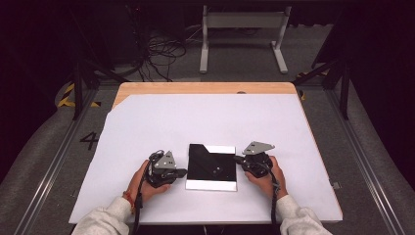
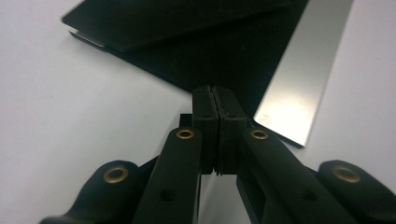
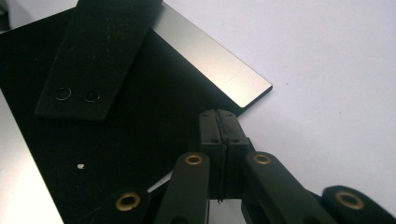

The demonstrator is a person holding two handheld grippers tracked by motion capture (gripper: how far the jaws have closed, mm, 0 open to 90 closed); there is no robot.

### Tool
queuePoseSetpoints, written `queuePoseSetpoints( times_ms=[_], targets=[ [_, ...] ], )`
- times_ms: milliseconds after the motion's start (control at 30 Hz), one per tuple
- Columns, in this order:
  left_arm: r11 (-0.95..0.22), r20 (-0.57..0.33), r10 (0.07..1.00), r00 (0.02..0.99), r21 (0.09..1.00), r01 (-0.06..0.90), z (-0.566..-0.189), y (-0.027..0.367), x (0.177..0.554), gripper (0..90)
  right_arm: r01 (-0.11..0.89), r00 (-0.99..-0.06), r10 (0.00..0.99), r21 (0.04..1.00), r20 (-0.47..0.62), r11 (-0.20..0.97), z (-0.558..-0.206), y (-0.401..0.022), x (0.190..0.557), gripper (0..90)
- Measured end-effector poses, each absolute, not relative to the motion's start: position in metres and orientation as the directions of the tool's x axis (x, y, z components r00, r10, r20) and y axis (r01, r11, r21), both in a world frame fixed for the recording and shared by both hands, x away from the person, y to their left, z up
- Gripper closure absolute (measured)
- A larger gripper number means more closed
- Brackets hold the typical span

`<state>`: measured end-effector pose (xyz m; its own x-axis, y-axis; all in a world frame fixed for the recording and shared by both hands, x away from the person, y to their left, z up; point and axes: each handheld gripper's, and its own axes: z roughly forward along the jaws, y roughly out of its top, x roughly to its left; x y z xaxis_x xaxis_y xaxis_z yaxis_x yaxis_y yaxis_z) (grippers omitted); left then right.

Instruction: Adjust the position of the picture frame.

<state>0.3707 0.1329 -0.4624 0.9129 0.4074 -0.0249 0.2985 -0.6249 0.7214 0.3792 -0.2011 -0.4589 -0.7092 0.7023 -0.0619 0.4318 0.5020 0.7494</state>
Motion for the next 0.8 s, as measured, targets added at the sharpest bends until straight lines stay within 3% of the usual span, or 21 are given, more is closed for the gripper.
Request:
queuePoseSetpoints(
  times_ms=[200, 400, 467, 500, 667, 800],
  targets=[
    [-0.588, -0.039, 0.461, 0.887, 0.734, 0.338, -0.461, 0.132, 0.384, 81.1, 0.432, -0.716, 0.696, 0.749, -0.055, 0.503, -0.459, -0.202, 0.376, 90.0],
    [-0.514, -0.096, 0.472, 0.877, 0.778, 0.362, -0.460, 0.128, 0.396, 61.5, 0.424, -0.720, 0.691, 0.750, -0.060, 0.508, -0.459, -0.202, 0.373, 90.0],
    [-0.508, -0.104, 0.485, 0.868, 0.775, 0.376, -0.461, 0.127, 0.397, 49.6, 0.424, -0.720, 0.691, 0.750, -0.060, 0.507, -0.459, -0.202, 0.373, 90.0],
    [-0.500, -0.115, 0.498, 0.860, 0.772, 0.393, -0.463, 0.125, 0.400, 49.6, 0.424, -0.721, 0.691, 0.750, -0.059, 0.507, -0.459, -0.202, 0.373, 90.0],
    [-0.407, -0.235, 0.529, 0.815, 0.773, 0.487, -0.463, 0.121, 0.414, 28.5, 0.423, -0.721, 0.690, 0.751, -0.060, 0.507, -0.459, -0.202, 0.372, 90.0],
    [-0.407, -0.269, 0.548, 0.792, 0.742, 0.533, -0.467, 0.117, 0.422, 21.0, 0.420, -0.722, 0.689, 0.751, -0.063, 0.509, -0.459, -0.202, 0.372, 90.0]
  ],
)
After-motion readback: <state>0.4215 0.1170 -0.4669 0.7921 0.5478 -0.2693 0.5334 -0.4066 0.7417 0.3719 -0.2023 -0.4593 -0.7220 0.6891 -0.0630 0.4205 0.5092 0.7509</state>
